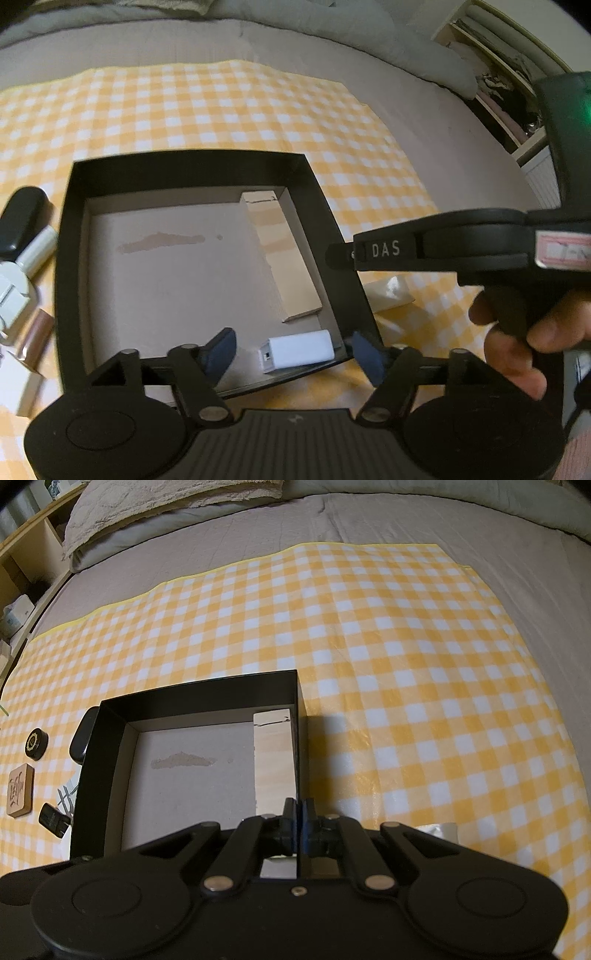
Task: Organize rigid objects
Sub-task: 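Lower the charger beside the wooden block and open the left gripper, then move the left gripper to the black plug and close on it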
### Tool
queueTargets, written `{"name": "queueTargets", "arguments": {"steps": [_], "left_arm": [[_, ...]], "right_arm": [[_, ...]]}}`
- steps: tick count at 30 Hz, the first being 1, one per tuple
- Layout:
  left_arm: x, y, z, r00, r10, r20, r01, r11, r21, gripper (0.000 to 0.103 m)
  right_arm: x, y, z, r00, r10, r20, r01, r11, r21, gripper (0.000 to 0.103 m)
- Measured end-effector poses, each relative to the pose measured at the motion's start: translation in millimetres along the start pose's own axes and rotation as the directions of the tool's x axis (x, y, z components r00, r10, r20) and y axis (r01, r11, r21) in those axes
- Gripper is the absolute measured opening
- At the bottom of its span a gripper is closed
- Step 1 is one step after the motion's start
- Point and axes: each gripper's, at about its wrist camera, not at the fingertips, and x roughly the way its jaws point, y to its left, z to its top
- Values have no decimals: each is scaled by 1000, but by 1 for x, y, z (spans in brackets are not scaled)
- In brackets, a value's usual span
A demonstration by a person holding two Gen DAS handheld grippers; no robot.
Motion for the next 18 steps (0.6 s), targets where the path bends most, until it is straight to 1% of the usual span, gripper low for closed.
{"name": "queueTargets", "arguments": {"steps": [7,14,18], "left_arm": [[-23,3,-6,999,32,41,-35,998,60,93],[-48,9,-14,991,83,105,-95,989,113,100],[-64,20,-18,982,124,146,-144,980,135,103]], "right_arm": [[0,2,0,1000,-1,0,1,1000,-1,3],[1,2,0,1000,-13,0,13,1000,-1,3],[2,2,3,999,-34,-4,34,999,-14,3]]}}
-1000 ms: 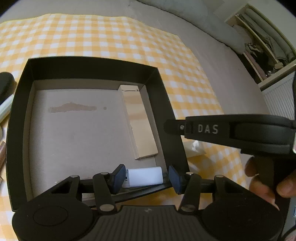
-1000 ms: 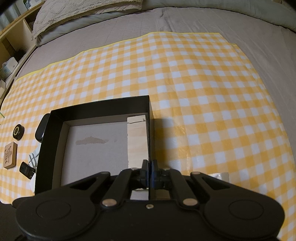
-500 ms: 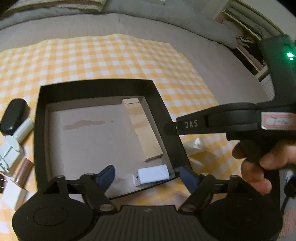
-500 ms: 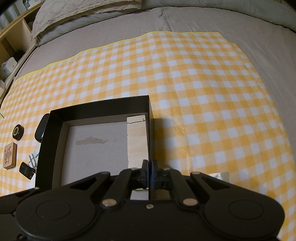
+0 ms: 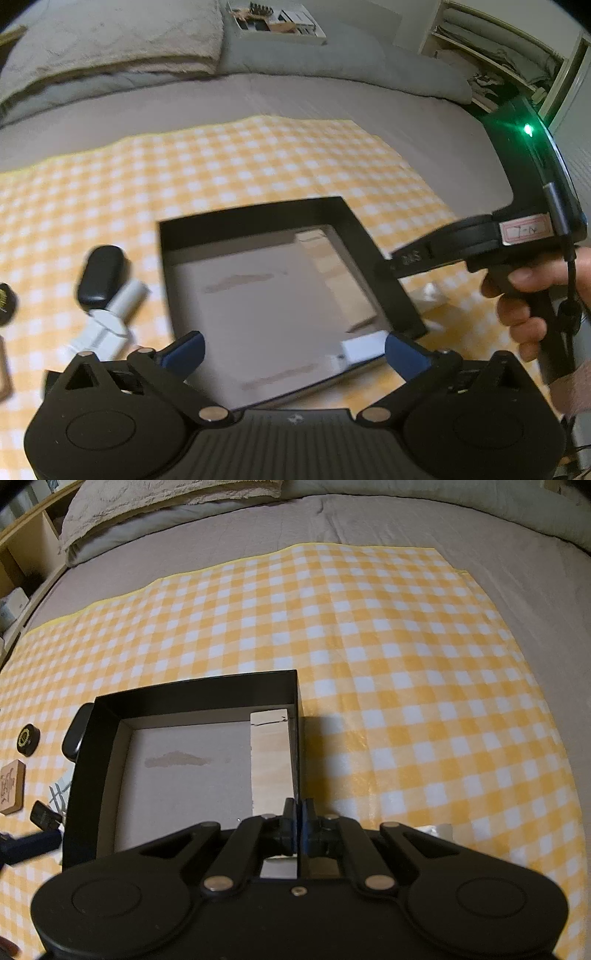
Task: Organize rigid objects
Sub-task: 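Move the left gripper to the black plug and close on it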
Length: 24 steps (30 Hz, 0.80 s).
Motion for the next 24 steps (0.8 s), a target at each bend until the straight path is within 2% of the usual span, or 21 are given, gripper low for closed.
{"name": "queueTargets", "arguments": {"steps": [7,18,24], "left_arm": [[-20,34,-3,996,77,38,-77,997,15,103],[-47,110,-7,982,182,52,-178,981,-75,103],[-47,147,-15,976,217,29,-213,971,-112,101]], "right_arm": [[-1,8,-2,999,-23,-25,22,999,-46,3],[-4,1,-11,999,-17,-46,14,998,-57,5],[-7,2,-14,999,-11,-48,8,998,-58,6]]}}
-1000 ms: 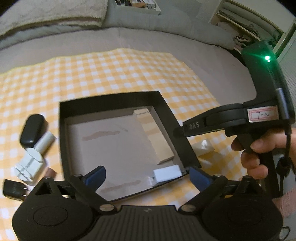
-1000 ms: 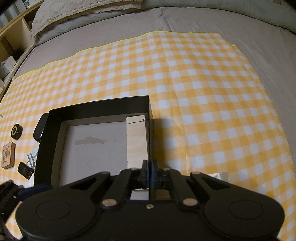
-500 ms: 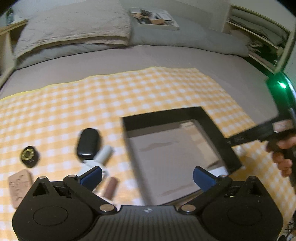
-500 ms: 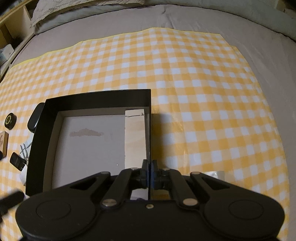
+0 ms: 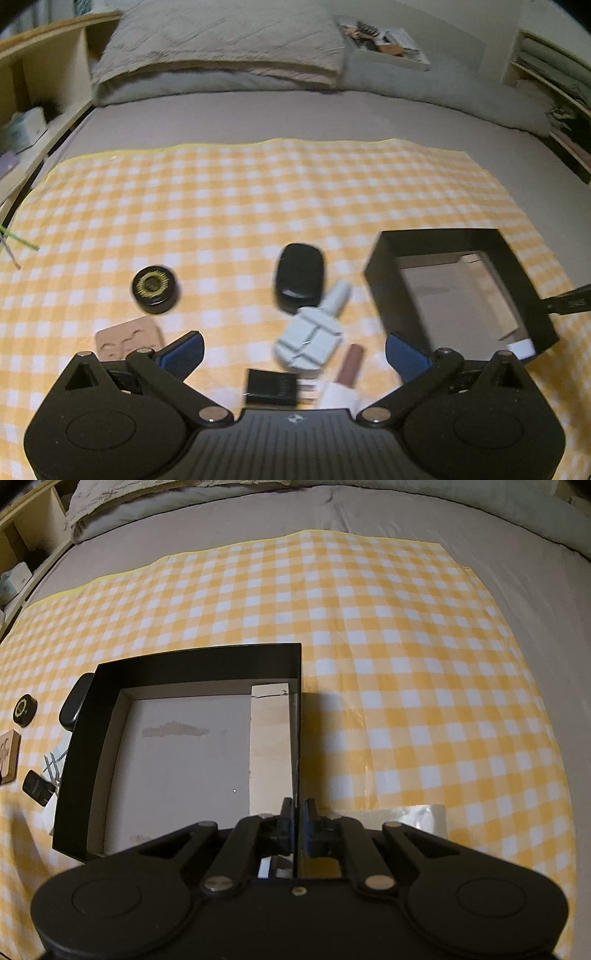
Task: Organize rigid objects
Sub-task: 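Move the left gripper to the black plug and close on it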
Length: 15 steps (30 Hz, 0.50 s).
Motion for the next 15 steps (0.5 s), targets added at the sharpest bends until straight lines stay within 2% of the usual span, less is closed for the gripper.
{"name": "queueTargets", "arguments": {"steps": [9,13,15], "left_arm": [[35,26,-15,989,25,-146,-23,1000,19,78],[48,33,-20,981,8,-192,-12,1000,-21,68],[53,34,-20,979,-3,-204,-6,999,-44,66]], "right_arm": [[-6,-1,0,1000,5,1,-5,1000,-11,7],[-9,-1,1,1000,16,1,-16,1000,-9,7],[-9,-1,1,1000,14,1,-14,1000,-10,7]]}}
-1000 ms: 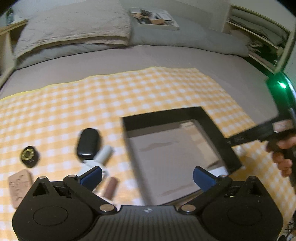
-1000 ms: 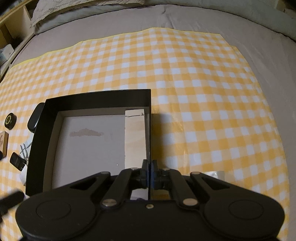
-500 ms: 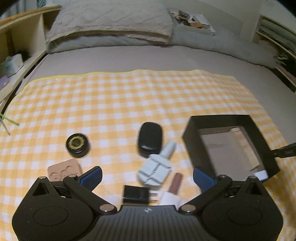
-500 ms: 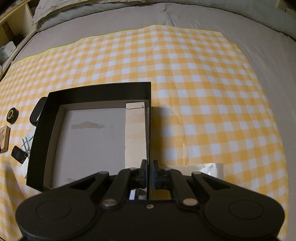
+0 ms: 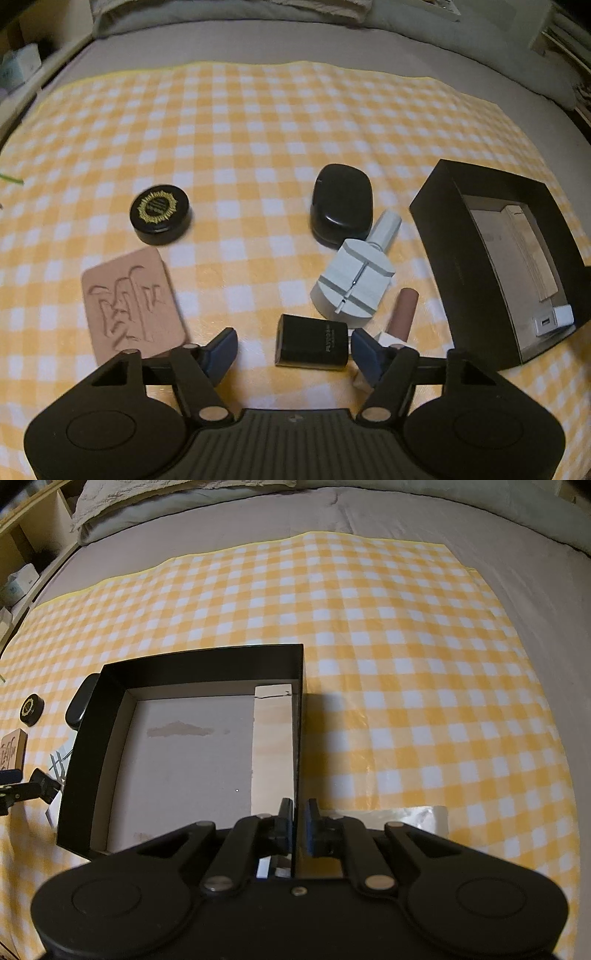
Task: Organize rigid objects
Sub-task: 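Move the left gripper to the black plug and close on it, then carry the black plug into the box and open the left gripper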
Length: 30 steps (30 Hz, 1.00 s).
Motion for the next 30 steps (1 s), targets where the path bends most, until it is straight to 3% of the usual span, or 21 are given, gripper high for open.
{"name": "queueTargets", "arguments": {"steps": [6,12,18,25,30], "left_arm": [[11,-6,4,999,-28,-22,27,1000,-5,64],[20,-9,8,999,-16,-36,16,1000,16,48],[17,-2,8,999,-14,-37,13,1000,-14,47],[-15,13,11,998,-15,63,23,992,-128,47],[-39,1,20,988,-65,144,88,983,-160,47]], "right_arm": [[1,-1,-1,1000,-1,0,1,1000,1,7],[2,-2,-1,1000,-1,1,1,1000,2,7],[1,-1,-1,1000,-1,0,1,1000,4,7],[2,-2,-1,1000,0,-1,0,1000,5,7],[2,-3,-1,1000,1,1,-1,1000,4,6]]}}
